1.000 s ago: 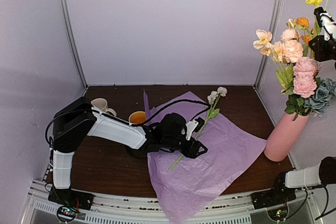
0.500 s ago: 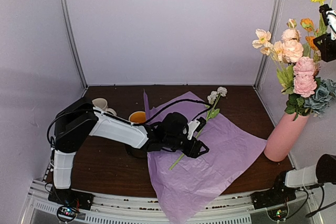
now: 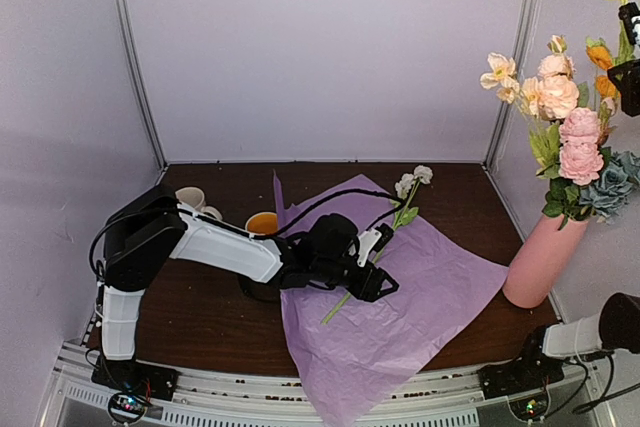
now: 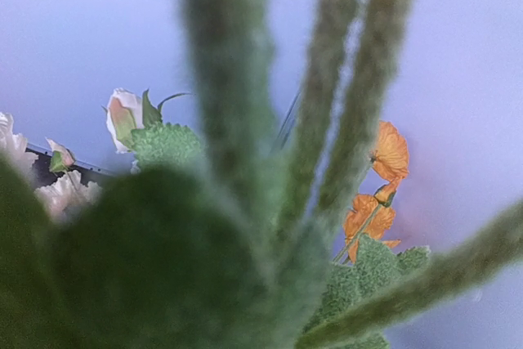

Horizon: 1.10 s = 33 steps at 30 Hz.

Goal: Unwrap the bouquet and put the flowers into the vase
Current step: Place the fake flower in the vase.

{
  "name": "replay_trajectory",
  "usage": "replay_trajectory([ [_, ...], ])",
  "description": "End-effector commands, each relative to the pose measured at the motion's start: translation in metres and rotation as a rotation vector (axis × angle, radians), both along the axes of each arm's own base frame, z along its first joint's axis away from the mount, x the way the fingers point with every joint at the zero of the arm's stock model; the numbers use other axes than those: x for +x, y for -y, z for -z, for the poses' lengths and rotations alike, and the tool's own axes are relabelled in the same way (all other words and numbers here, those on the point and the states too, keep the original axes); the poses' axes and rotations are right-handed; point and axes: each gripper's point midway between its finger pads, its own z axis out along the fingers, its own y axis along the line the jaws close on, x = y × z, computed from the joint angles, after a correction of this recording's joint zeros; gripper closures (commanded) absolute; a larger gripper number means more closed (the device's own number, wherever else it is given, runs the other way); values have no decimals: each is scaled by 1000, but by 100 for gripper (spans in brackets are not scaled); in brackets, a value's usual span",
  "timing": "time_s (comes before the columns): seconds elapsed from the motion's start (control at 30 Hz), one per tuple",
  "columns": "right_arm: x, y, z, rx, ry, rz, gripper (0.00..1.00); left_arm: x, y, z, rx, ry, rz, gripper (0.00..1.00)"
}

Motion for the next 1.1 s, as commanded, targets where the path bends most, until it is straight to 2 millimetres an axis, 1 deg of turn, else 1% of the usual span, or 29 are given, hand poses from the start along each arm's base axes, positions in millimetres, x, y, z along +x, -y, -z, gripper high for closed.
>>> replay_trajectory([
  [0.0, -2, 23, -6, -26, 11, 99, 100, -3, 8, -1, -15, 4, 28, 42],
  [0.07, 3, 31, -2, -1, -3, 116, 100, -4, 9, -1, -15, 3, 30, 42],
  [0.13, 9, 33, 8, 32, -34, 98, 100, -4, 8, 0, -13, 0, 31, 42],
  [0.23, 14, 19, 28, 56, -98, -2, 100, -4, 8, 1, -15, 0, 30, 42],
  [0.37, 15, 18, 44, 81, -136, -17, 100, -4, 8, -1, -18, 2, 29, 42],
  [0.43, 15, 21, 56, 91, -163, -3, 100, -4, 8, 0, -18, 2, 28, 42],
  [0.5, 18, 26, 73, 104, -199, 12, 100, -4, 8, 0, -19, 3, 29, 42],
  [0.67, 21, 36, 105, 112, -251, 48, 100, -3, 9, 0, -18, 2, 30, 42],
  [0.73, 21, 38, 116, 118, -265, 60, 100, -4, 9, 1, -17, 2, 30, 42],
  [0.8, 19, 38, 110, 108, -247, 64, 100, -4, 9, 0, -19, 3, 30, 42],
  [0.87, 14, 34, 94, 90, -205, 64, 100, -4, 9, 0, -20, 4, 32, 42],
  [0.93, 9, 29, 77, 76, -162, 60, 90, -4, 10, 0, -20, 5, 35, 42],
  [1.0, 5, 24, 64, 69, -137, 49, 77, -4, 11, 0, -20, 3, 39, 41],
  [1.07, 2, 20, 56, 74, -123, 40, 71, -4, 11, 0, -22, 2, 41, 42],
])
